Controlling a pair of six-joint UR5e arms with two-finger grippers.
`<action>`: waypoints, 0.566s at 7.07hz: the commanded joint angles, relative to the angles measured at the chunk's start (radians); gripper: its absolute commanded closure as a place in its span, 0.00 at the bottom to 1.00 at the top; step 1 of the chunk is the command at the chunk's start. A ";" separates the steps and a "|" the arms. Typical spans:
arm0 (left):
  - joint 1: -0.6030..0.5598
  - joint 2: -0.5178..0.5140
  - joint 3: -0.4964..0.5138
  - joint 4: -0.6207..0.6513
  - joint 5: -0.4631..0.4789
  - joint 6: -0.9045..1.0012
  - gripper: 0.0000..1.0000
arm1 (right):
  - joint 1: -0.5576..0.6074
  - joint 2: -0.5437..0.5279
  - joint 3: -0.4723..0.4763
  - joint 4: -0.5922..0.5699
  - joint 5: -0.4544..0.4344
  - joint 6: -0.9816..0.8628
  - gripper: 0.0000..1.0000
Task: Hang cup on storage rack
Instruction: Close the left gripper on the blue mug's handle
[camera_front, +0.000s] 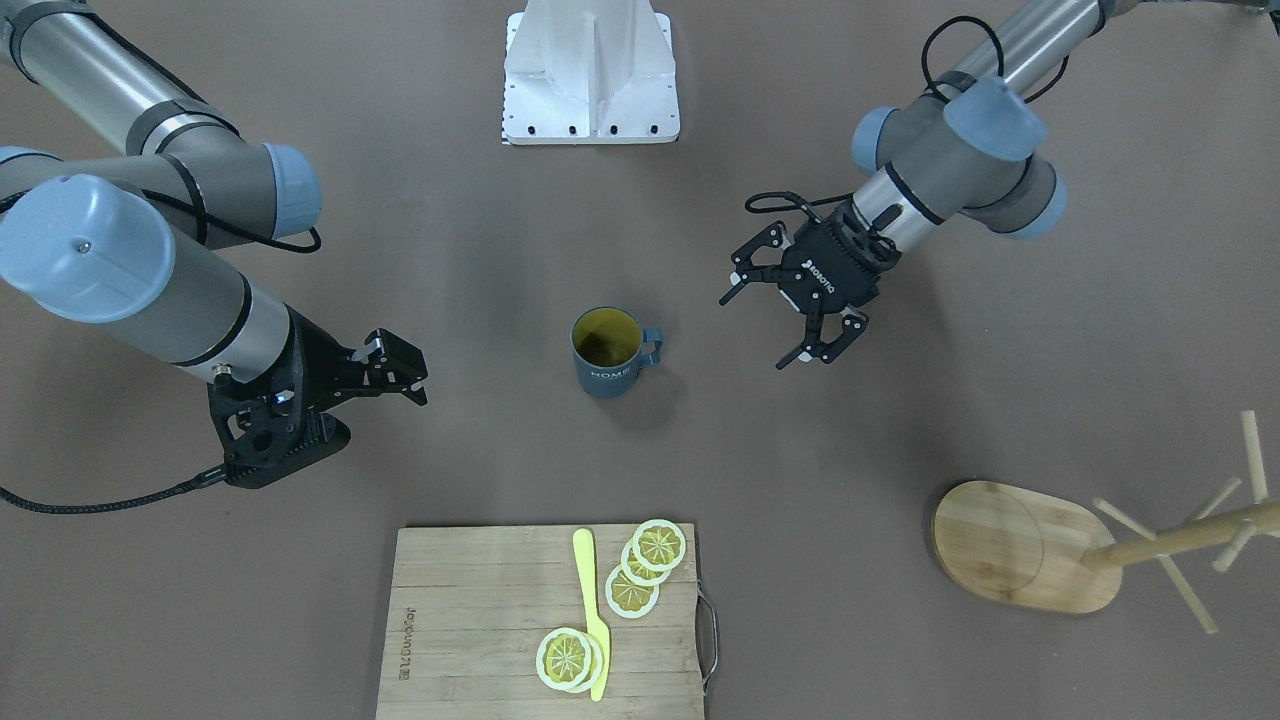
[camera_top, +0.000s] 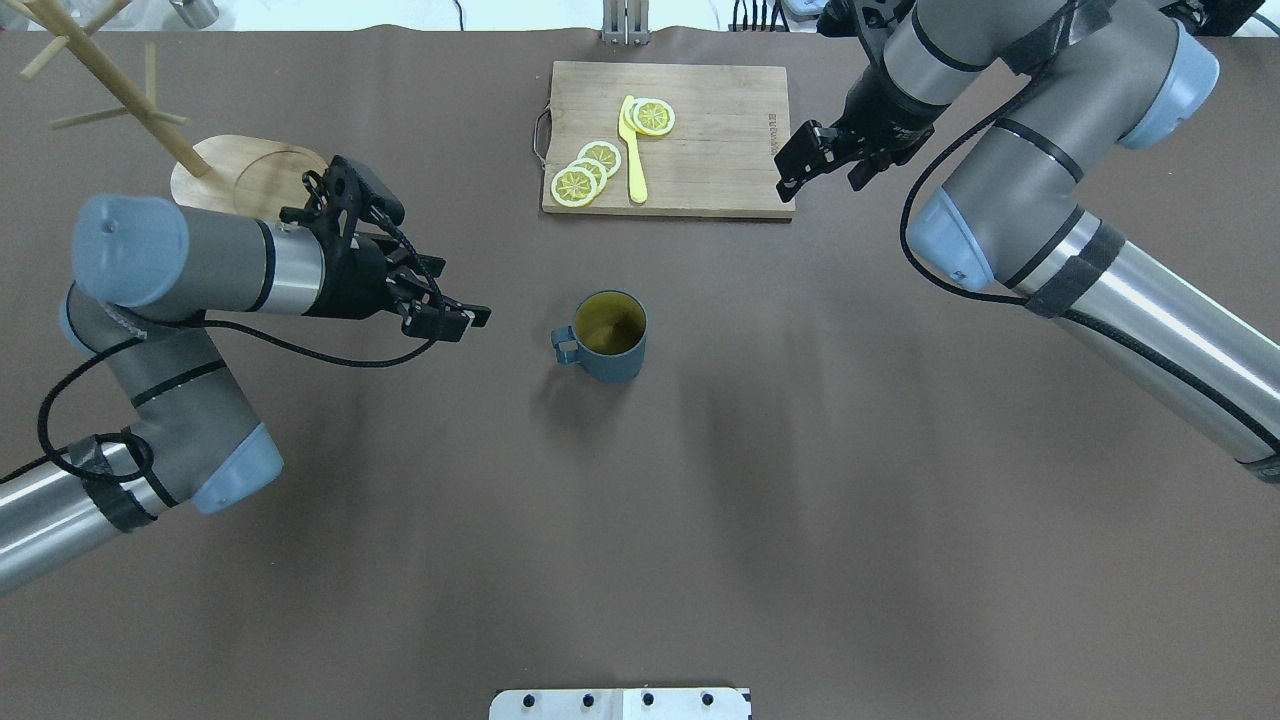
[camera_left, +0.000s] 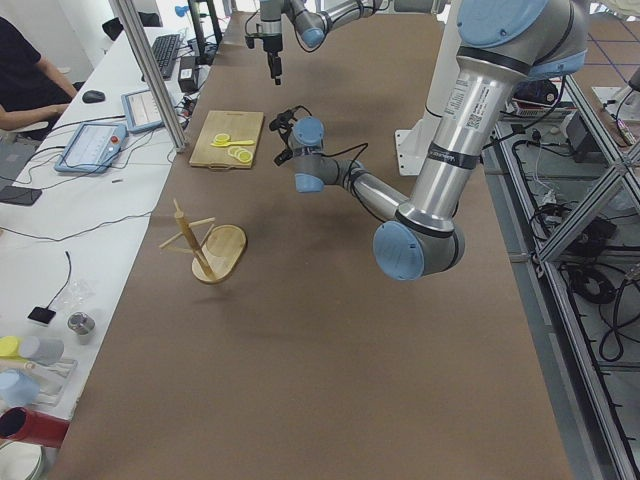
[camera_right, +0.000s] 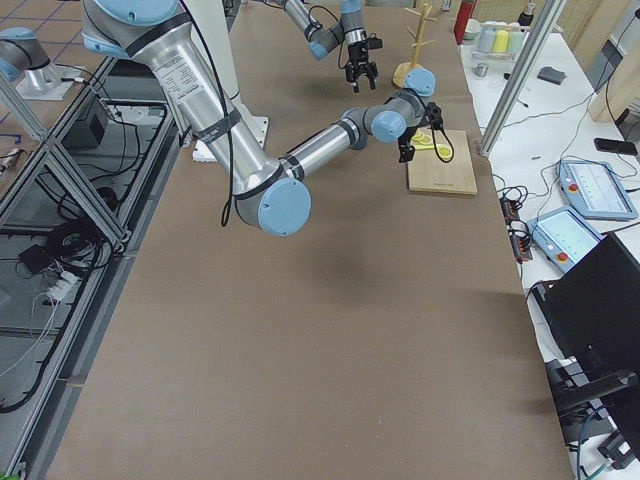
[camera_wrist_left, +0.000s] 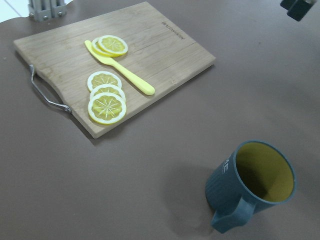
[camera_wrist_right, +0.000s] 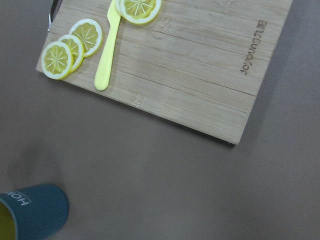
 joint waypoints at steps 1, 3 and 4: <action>0.058 -0.021 0.072 -0.098 0.032 -0.002 0.02 | 0.005 -0.014 0.002 -0.001 0.007 0.003 0.00; 0.132 -0.050 0.074 -0.130 0.107 0.000 0.02 | 0.010 -0.015 0.001 0.002 0.007 0.006 0.00; 0.157 -0.081 0.084 -0.130 0.165 -0.002 0.02 | 0.010 -0.014 0.001 0.005 0.007 0.006 0.00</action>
